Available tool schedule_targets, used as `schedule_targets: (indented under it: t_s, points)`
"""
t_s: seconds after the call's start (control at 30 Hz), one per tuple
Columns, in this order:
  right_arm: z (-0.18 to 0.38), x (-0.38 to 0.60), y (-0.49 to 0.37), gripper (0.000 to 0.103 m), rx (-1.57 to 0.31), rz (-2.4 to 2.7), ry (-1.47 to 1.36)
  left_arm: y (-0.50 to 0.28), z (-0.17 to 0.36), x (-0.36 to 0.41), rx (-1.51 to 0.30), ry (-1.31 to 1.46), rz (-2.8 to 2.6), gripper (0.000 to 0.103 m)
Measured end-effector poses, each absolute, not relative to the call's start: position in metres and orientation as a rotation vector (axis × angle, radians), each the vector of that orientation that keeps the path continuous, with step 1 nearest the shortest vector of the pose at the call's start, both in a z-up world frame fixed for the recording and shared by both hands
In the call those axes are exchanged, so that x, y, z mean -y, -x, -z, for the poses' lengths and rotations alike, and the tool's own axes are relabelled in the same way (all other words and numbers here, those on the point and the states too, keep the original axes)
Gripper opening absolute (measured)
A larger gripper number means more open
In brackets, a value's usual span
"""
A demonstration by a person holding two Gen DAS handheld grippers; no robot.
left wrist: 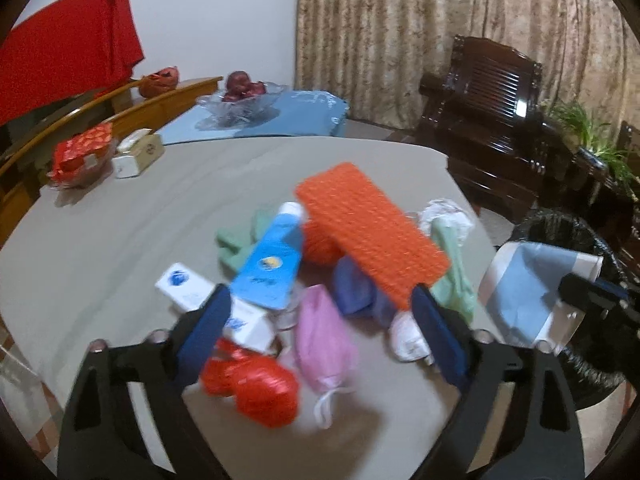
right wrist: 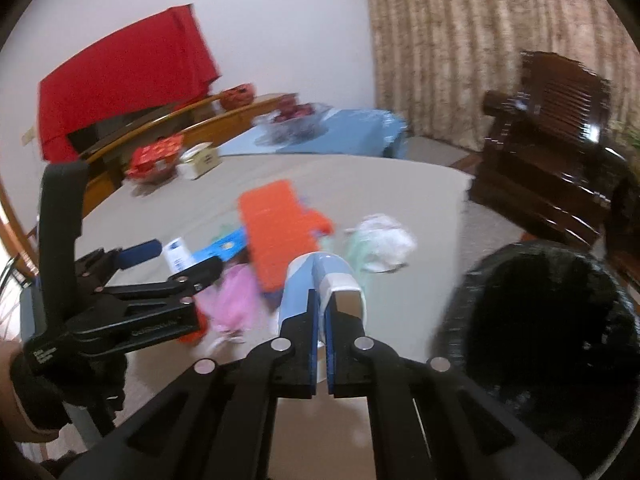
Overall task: Collect trash
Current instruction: 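Grasp the orange mesh sponge with the left tool while the right tool grasps the white-blue packet, then carry both items over the black bin and open both tools to drop them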
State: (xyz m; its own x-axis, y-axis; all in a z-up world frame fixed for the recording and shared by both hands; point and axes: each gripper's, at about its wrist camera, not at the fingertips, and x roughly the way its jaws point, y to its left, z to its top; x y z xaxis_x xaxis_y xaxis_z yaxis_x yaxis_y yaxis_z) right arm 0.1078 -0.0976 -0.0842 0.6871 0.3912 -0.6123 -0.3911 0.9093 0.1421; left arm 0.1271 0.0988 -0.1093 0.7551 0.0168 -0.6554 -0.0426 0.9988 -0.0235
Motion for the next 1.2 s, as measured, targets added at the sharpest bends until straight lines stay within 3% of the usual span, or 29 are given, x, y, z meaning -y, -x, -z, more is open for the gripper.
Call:
schedule_targets:
  t_s: [0.27,0.37,0.43,0.53,0.9,1.2]
  points:
    - [0.087,0.122,-0.14,0.003,-0.674,-0.36,0.007,-0.163,0.125,-0.07,-0.768,0.044,0.017,0.077]
    - [0.092,0.127,-0.143,0.003,-0.68,-0.359,-0.001,-0.175,0.133,-0.071,-0.807,0.066,0.034,0.054]
    - [0.092,0.128,-0.143,0.003,-0.682,-0.361,-0.01,-0.181,0.138,-0.073,-0.836,0.101,0.076,0.023]
    - [0.092,0.13,-0.142,0.003,-0.679,-0.361,-0.008,-0.18,0.138,-0.075,-0.826,0.108,0.077,0.015]
    - [0.071,0.168,-0.117,0.003,-0.623,-0.27,-0.038,-0.148,0.081,-0.049,-0.688,0.082,0.145,0.01]
    - [0.069,0.241,-0.095,0.003,-0.633,-0.094,-0.056,-0.136,0.074,0.047,-0.704,0.041,0.38,0.01]
